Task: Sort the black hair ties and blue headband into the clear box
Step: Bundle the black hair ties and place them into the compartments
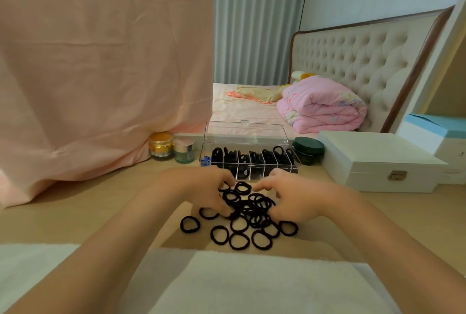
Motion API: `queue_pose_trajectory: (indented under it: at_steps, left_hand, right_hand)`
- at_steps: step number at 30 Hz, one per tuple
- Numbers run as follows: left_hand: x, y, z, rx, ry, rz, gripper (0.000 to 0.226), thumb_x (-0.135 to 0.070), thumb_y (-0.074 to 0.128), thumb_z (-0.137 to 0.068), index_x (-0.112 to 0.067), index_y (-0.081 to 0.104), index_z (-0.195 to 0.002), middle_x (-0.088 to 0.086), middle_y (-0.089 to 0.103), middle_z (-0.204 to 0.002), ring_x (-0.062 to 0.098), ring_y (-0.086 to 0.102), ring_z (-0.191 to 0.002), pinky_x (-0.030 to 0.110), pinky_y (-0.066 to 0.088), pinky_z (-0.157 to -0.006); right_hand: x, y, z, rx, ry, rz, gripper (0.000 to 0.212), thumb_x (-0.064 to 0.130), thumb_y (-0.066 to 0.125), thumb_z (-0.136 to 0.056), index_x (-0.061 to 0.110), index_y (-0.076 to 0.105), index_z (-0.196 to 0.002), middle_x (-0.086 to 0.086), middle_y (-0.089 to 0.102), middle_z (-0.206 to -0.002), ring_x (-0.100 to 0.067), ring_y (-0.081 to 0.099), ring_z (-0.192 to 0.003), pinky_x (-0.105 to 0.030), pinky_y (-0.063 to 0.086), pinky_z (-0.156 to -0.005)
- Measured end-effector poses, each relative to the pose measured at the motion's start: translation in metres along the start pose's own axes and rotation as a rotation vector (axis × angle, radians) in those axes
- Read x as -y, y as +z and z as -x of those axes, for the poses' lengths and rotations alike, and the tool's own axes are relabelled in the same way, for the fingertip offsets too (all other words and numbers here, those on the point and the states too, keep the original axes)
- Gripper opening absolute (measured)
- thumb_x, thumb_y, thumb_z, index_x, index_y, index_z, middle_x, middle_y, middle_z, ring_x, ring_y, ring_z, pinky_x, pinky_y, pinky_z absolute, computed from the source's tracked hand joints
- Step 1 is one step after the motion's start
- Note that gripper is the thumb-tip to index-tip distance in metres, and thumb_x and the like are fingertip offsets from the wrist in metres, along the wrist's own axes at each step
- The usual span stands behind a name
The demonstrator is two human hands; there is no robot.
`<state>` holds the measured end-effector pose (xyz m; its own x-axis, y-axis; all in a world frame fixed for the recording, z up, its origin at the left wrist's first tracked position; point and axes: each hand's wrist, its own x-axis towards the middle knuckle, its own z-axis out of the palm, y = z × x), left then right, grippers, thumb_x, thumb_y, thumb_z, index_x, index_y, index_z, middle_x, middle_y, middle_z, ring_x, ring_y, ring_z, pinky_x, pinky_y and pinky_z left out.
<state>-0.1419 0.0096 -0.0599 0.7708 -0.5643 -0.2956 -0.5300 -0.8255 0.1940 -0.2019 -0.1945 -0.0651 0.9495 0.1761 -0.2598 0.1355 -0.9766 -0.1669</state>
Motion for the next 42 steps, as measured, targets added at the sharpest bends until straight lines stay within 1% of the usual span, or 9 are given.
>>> queue_pose_trajectory:
  at_steps: [4, 8, 17, 19, 22, 25, 28, 36, 42]
  left_hand:
    - [0.016, -0.015, 0.01, 0.138, -0.097, -0.023, 0.087, -0.037, 0.082, -0.079, -0.038, 0.032, -0.15, -0.001, 0.04, -0.151, 0.025, 0.048, -0.132, 0.036, 0.048, -0.1]
    - [0.021, -0.004, 0.007, 0.171, -0.102, -0.183, 0.098, -0.044, 0.083, -0.076, -0.035, 0.027, -0.156, -0.004, 0.034, -0.155, 0.025, 0.043, -0.136, 0.038, 0.043, -0.104]
    - [0.026, 0.002, -0.005, -0.029, 0.041, 0.015, 0.058, -0.036, 0.063, -0.095, -0.026, 0.044, -0.149, -0.007, 0.057, -0.14, 0.01, 0.059, -0.106, 0.028, 0.046, -0.096]
    - [0.03, 0.001, -0.006, -0.074, 0.069, 0.036, 0.052, -0.023, 0.057, -0.097, -0.028, 0.047, -0.147, -0.007, 0.054, -0.144, 0.011, 0.058, -0.114, 0.03, 0.045, -0.101]
    - [0.031, 0.011, -0.011, -0.085, 0.114, -0.019, 0.055, -0.026, 0.065, -0.091, -0.03, 0.053, -0.144, -0.005, 0.053, -0.143, 0.018, 0.052, -0.127, 0.04, 0.044, -0.108]
    - [0.031, 0.023, -0.019, -0.173, 0.157, -0.026, 0.04, -0.032, 0.067, -0.09, -0.03, 0.065, -0.13, -0.004, 0.062, -0.122, 0.017, 0.06, -0.107, 0.041, 0.052, -0.095]
    - [0.029, 0.022, -0.021, -0.225, 0.176, -0.068, 0.027, -0.026, 0.066, -0.092, -0.031, 0.072, -0.118, -0.004, 0.067, -0.11, 0.017, 0.063, -0.095, 0.04, 0.055, -0.088]
    - [0.029, 0.025, -0.02, -0.253, 0.1, -0.024, 0.034, -0.013, 0.064, -0.092, -0.024, 0.067, -0.124, -0.006, 0.067, -0.118, 0.014, 0.064, -0.105, 0.026, 0.054, -0.087]
    - [0.03, 0.023, -0.017, -0.253, 0.06, -0.077, 0.039, -0.027, 0.071, -0.086, -0.026, 0.061, -0.123, -0.008, 0.064, -0.111, 0.014, 0.061, -0.099, 0.034, 0.057, -0.087]
  right_hand:
    - [0.015, -0.003, 0.005, -0.011, -0.048, -0.032, 0.071, 0.046, 0.066, -0.087, 0.046, 0.032, -0.15, 0.009, 0.032, -0.143, -0.015, 0.046, -0.125, -0.036, 0.049, -0.101]
    - [0.027, 0.013, 0.001, 0.031, -0.055, 0.031, 0.101, 0.075, 0.068, -0.074, 0.043, 0.019, -0.157, 0.012, 0.023, -0.152, -0.015, 0.029, -0.141, -0.043, 0.041, -0.112]
    - [0.009, 0.014, -0.012, -0.097, -0.078, -0.029, 0.066, 0.055, 0.067, -0.088, 0.038, 0.045, -0.148, 0.012, 0.043, -0.137, -0.009, 0.047, -0.125, -0.03, 0.044, -0.104]
    - [0.009, 0.012, -0.014, -0.204, -0.098, -0.068, 0.056, 0.051, 0.063, -0.092, 0.037, 0.051, -0.145, 0.014, 0.047, -0.132, -0.004, 0.047, -0.118, -0.023, 0.041, -0.097]
    - [0.017, 0.018, -0.023, -0.246, -0.074, -0.081, 0.06, 0.063, 0.055, -0.092, 0.035, 0.051, -0.145, 0.012, 0.051, -0.129, -0.007, 0.049, -0.117, -0.03, 0.046, -0.099]
    - [0.027, 0.032, -0.033, -0.264, -0.05, -0.011, 0.064, 0.071, 0.05, -0.089, 0.038, 0.05, -0.144, 0.01, 0.053, -0.119, -0.01, 0.048, -0.113, -0.036, 0.05, -0.094]
    - [0.033, 0.037, -0.038, -0.278, -0.057, 0.036, 0.056, 0.059, 0.054, -0.095, 0.042, 0.045, -0.148, 0.008, 0.052, -0.117, -0.013, 0.044, -0.116, -0.037, 0.048, -0.097]
    - [0.031, 0.027, -0.031, -0.188, -0.11, 0.142, 0.038, 0.05, 0.05, -0.099, 0.045, 0.058, -0.136, 0.008, 0.057, -0.129, -0.018, 0.046, -0.122, -0.041, 0.038, -0.105]
    - [0.039, 0.024, -0.028, -0.217, -0.102, 0.138, 0.032, 0.031, 0.059, -0.098, 0.04, 0.066, -0.128, 0.013, 0.067, -0.124, -0.012, 0.057, -0.118, -0.038, 0.043, -0.11]
